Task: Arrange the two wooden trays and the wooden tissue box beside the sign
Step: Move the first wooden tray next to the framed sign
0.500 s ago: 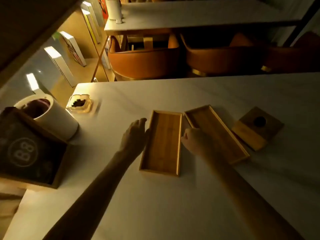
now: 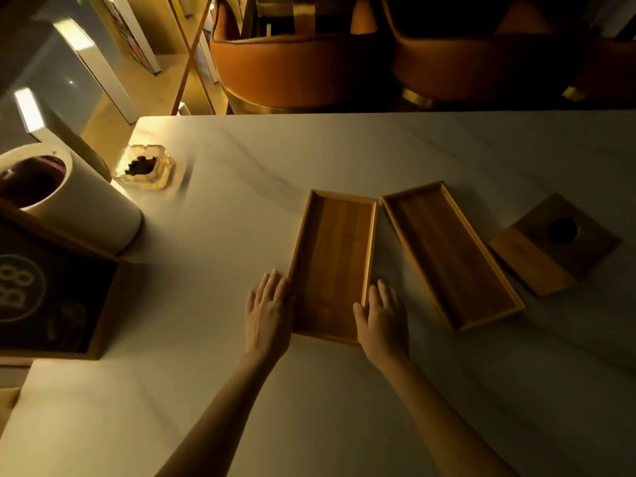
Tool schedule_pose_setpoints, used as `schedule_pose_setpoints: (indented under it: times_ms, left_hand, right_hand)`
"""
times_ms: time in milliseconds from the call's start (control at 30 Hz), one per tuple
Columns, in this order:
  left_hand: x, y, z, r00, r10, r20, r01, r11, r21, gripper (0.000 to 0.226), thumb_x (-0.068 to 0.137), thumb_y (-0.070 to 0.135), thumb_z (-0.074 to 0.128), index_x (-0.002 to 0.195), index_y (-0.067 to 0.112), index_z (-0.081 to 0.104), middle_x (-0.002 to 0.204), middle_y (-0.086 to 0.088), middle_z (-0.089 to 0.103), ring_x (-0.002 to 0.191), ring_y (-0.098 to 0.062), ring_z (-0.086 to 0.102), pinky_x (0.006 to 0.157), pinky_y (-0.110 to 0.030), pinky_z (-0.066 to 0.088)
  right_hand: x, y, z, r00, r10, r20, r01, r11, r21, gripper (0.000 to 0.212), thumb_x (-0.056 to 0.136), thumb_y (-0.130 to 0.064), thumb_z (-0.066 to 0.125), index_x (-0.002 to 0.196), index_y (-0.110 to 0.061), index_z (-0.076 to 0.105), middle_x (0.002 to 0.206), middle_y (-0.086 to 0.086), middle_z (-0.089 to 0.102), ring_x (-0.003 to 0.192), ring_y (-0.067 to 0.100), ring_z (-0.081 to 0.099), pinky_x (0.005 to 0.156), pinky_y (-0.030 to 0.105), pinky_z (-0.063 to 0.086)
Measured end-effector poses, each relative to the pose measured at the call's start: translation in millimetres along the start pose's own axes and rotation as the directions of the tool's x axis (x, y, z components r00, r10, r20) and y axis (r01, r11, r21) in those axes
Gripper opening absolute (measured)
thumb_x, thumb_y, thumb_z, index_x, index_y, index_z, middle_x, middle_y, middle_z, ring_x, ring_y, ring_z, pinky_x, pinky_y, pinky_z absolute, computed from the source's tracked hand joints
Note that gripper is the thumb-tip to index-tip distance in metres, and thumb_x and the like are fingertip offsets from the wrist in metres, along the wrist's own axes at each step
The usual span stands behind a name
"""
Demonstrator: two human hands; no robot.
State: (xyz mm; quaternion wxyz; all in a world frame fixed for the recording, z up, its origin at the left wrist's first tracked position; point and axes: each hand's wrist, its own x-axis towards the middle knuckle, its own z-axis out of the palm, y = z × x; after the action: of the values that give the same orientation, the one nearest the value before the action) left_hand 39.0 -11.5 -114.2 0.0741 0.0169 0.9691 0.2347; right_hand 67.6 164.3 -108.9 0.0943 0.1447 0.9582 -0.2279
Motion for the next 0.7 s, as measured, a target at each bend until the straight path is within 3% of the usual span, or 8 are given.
schedule_pose_setpoints:
  times_ms: [133,233,333,400,600,700]
  left_hand:
    - [5.6,3.9,2.4,0.998,-0.061,-0.024,0.059,0.994,-0.092,0.036,0.094,0.015,0.038,0.13,0.012,0.043,0.147,-0.01,0.034,0.14,-0.029,0.02,0.115,-0.043,0.008]
    - [9.4,7.2,-5.8,0.99,-0.133,0.044,0.14,0.957,-0.255,0.03,0.093,0.022,0.04,0.119,0.013,0.052,0.138,-0.013,0.045,0.13,-0.032,0.036,0.112,-0.05,0.029]
    - [6.4,17.3,-20.0,0.989,-0.13,0.064,0.143,0.952,-0.272,0.03,0.094,0.014,0.039,0.119,0.005,0.052,0.123,-0.017,0.055,0.114,-0.031,0.05,0.09,-0.035,0.044]
    - [4.3,23.8,-30.9,0.992,-0.112,0.065,0.127,0.945,-0.302,0.03,0.094,0.008,0.038,0.119,0.0,0.051,0.107,-0.02,0.062,0.099,-0.034,0.059,0.078,-0.04,0.048]
    - [-4.9,33.4,-61.2,0.994,-0.045,0.099,0.081,0.917,-0.391,0.032,0.092,0.008,0.044,0.121,-0.004,0.049,0.115,-0.024,0.062,0.098,-0.034,0.062,0.084,-0.039,0.051]
    - [-15.5,31.9,-75.7,0.998,-0.037,0.059,0.06,0.895,-0.442,0.032,0.092,0.01,0.042,0.122,0.0,0.049,0.109,-0.014,0.065,0.095,-0.029,0.064,0.082,-0.034,0.051]
  right_hand:
    - [4.3,2.8,-1.8,0.996,0.019,0.091,-0.026,0.997,0.079,0.053,0.094,-0.031,0.041,0.141,-0.011,0.027,0.156,0.007,0.018,0.142,0.025,0.015,0.114,0.038,0.028]
    - [7.1,3.5,-10.5,0.98,0.039,0.196,-0.075,0.981,0.18,0.054,0.094,-0.027,0.042,0.143,-0.011,0.023,0.156,0.007,0.013,0.143,0.026,0.012,0.115,0.04,0.027]
    - [8.8,0.2,-24.5,0.953,0.059,0.297,-0.16,0.932,0.326,0.056,0.094,-0.021,0.044,0.143,-0.011,0.019,0.155,0.01,0.017,0.142,0.028,0.017,0.114,0.043,0.028]
    - [7.8,-2.8,-37.9,0.938,0.059,0.343,-0.217,0.87,0.442,0.057,0.094,-0.016,0.045,0.143,-0.011,0.018,0.153,0.011,0.024,0.139,0.028,0.025,0.11,0.04,0.031]
    - [-3.9,-13.0,-76.3,0.95,-0.013,0.313,-0.15,0.858,0.492,0.049,0.093,-0.008,0.046,0.139,-0.006,0.029,0.144,0.013,0.042,0.132,0.029,0.041,0.106,0.039,0.038]
    - [-11.0,-22.4,-83.2,0.966,-0.039,0.256,-0.088,0.881,0.466,0.043,0.091,-0.011,0.05,0.133,-0.007,0.042,0.136,0.012,0.051,0.121,0.031,0.053,0.094,0.039,0.049]
